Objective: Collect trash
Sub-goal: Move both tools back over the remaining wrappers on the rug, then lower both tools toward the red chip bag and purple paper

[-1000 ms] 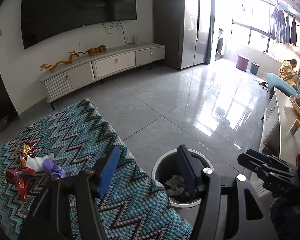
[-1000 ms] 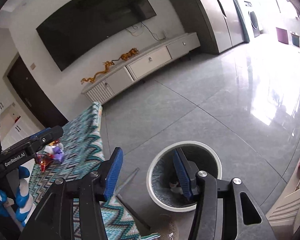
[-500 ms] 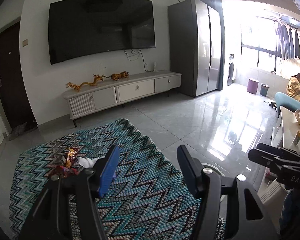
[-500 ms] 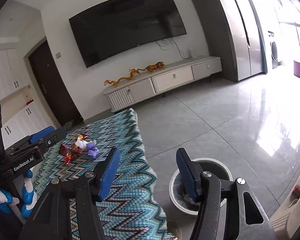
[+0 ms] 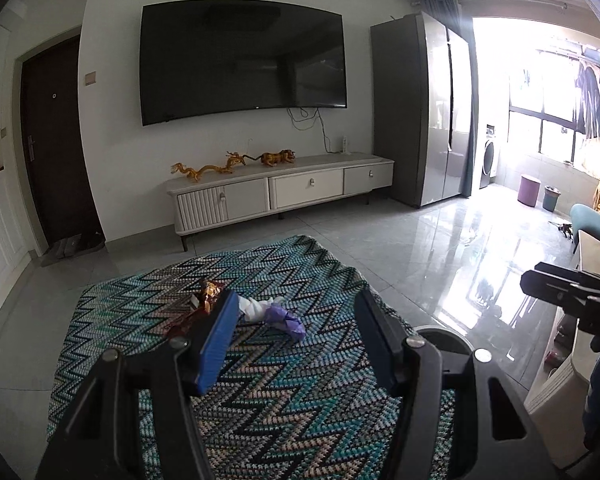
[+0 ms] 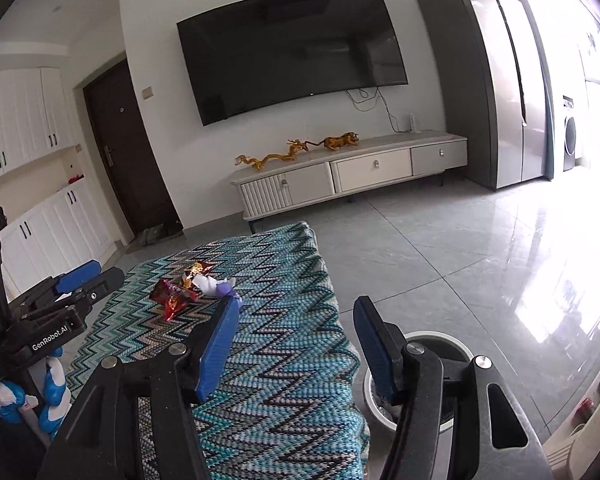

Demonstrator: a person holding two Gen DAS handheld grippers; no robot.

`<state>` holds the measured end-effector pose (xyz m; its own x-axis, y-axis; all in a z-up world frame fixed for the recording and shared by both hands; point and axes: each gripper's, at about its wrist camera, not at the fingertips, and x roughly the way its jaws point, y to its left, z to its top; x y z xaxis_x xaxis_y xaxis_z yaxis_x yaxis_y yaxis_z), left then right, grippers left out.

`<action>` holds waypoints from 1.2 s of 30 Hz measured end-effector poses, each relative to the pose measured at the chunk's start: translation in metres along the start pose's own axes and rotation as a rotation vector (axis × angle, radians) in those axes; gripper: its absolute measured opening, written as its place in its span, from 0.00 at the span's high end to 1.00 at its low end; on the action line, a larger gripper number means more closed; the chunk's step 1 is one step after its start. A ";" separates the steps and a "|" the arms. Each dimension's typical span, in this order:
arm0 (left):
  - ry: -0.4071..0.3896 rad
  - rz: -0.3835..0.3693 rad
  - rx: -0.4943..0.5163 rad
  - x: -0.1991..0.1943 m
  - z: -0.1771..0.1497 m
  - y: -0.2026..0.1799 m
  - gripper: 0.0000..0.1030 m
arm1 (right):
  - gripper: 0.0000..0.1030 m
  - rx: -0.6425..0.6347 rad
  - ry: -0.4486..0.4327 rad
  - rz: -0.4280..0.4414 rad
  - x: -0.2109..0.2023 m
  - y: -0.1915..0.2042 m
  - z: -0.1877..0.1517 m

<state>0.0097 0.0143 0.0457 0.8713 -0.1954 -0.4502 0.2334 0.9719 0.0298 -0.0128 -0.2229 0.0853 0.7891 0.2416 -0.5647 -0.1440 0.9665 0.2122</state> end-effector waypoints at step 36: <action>0.091 0.087 -0.160 0.039 -0.033 0.100 0.42 | 0.44 -0.143 0.127 0.077 0.072 0.080 0.003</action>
<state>0.0526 0.1080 0.0022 0.8409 -0.1045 -0.5311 0.0811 0.9944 -0.0673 0.0346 -0.1284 0.0637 0.6921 0.3154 -0.6492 -0.2915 0.9450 0.1484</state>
